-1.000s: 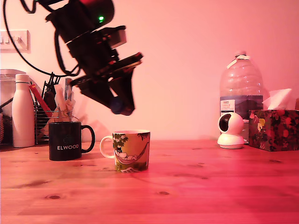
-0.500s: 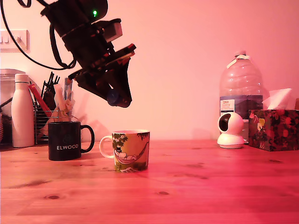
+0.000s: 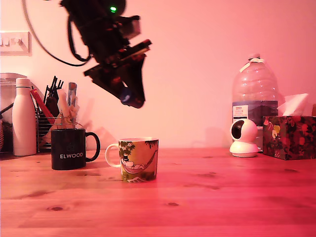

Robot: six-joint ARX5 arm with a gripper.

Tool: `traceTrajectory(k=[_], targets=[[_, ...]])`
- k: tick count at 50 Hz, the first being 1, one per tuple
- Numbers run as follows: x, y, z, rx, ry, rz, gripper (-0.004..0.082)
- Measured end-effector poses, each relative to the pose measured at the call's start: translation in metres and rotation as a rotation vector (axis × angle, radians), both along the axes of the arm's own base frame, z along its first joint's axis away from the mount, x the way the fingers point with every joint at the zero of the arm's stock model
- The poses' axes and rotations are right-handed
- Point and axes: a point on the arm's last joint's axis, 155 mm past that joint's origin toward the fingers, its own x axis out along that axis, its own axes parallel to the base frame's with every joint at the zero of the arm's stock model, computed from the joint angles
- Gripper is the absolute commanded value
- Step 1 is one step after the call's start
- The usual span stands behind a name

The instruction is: Pick up the coffee capsules from the table one by one and drop them inside the nearest coffee cup

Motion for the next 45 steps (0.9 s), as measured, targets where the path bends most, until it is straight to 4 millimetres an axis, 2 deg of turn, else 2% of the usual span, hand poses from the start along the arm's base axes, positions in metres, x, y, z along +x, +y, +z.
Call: traceTrajectory(k=[28, 45], targets=[[0.000, 0.001, -0.037, 0.084, 0.064, -0.006, 0.0267], [0.000, 0.001, -0.038, 0.086, 0.062, -0.010, 0.0267]])
